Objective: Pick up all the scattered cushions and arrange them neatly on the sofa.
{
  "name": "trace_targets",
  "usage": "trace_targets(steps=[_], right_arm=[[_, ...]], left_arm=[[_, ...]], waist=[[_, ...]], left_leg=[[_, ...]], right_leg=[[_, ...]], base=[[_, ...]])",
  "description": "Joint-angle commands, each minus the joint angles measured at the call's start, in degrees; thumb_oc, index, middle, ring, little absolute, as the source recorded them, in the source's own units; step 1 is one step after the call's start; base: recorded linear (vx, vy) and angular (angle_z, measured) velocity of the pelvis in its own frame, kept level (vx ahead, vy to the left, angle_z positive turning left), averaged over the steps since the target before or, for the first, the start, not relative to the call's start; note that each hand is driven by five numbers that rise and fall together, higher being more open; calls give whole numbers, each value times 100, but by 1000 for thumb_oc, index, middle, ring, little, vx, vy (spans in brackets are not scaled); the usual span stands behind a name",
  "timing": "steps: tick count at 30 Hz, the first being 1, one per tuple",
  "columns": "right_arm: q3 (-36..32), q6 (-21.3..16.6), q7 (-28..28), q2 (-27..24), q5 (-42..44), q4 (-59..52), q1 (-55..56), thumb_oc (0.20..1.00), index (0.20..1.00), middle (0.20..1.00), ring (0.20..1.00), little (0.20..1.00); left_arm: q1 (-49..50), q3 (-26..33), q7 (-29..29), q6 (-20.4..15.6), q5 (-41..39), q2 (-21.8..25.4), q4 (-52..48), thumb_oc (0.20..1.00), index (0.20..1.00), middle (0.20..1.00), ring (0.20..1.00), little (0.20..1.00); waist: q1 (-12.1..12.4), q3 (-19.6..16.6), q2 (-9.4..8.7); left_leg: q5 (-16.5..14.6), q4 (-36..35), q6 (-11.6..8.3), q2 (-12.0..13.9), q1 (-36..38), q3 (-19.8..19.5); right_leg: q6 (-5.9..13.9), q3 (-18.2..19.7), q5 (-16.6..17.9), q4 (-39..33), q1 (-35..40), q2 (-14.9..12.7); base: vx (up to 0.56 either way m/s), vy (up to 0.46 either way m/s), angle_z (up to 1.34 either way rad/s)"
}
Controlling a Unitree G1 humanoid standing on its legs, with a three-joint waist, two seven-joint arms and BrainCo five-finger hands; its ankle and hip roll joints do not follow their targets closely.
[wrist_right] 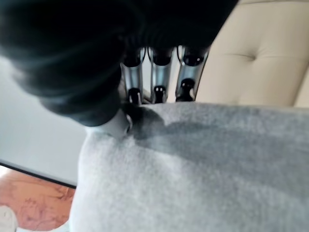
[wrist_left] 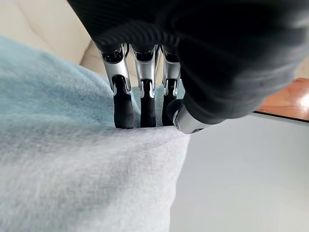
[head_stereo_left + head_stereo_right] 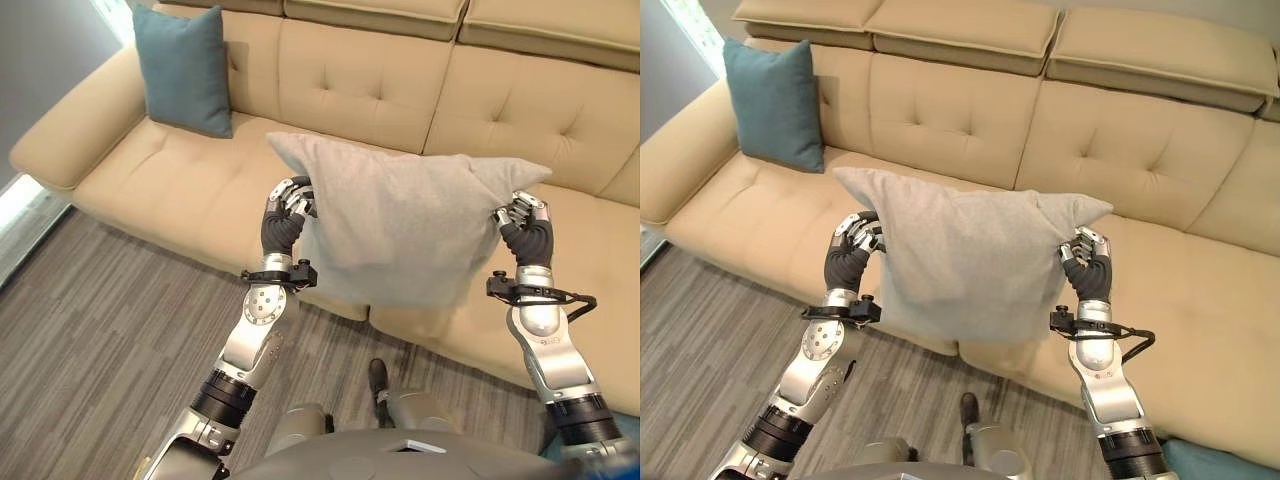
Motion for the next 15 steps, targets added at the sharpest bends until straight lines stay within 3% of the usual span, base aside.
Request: trace_targets(steps=[1, 2, 6, 10, 13, 15], right_arm=[[15, -523, -65, -82, 12, -525, -422, 200, 200, 200, 200, 200], [4, -511, -103, -54, 21, -486, -454, 200, 200, 200, 200, 200], [42, -423, -6, 57, -69, -470, -466, 200, 200, 200, 200, 200], [139, -365, 141, 127, -164, -379, -741, 200, 200, 200, 200, 200], [228, -382, 161, 204, -100, -325, -959, 200, 200, 200, 200, 200], [183, -366, 148, 156, -177, -339, -1014, 200, 200, 200, 200, 200]], left_arm=[[-449, -181, -260, -306, 123, 122, -482, 200, 200, 200, 200, 200], [-460, -149, -221, -301, 132, 125, -471, 200, 200, 200, 200, 200], [-376, -34, -205, -346, 42, 96, -586, 200, 200, 200, 200, 200], [-465, 101, -102, -352, 136, 250, -623, 200, 200, 200, 200, 200], [-511, 243, -70, -403, 159, 286, -674, 200, 200, 200, 200, 200], [-465, 267, -92, -462, 159, 257, -662, 200, 200, 200, 200, 200]], waist=[[44, -64, 47], [88, -44, 49], [202, -129, 104], [292, -127, 223], [403, -152, 300], [358, -172, 331]], left_leg=[[1010, -1401, -122, 41, 115, -84], [1164, -1528, -172, 80, 33, -96], [969, -1698, -99, -16, 494, -129], [744, -2000, 209, -1, 1133, 215], [687, -2140, 152, 85, 1284, 359], [706, -2234, 117, 152, 1393, 447]], right_leg=[[646, 178, -463, 46, 647, -16], [643, 216, -527, 42, 771, -12], [761, 363, -678, 381, 919, -120], [1107, 152, -397, 1789, 327, -492], [1154, -579, -365, 993, 233, -1026], [1249, -647, -162, 702, 80, -1103]], base=[[263, 54, -42], [242, 92, -37], [246, 164, -74], [167, 164, -88], [47, -51, -66], [16, -75, -97]])
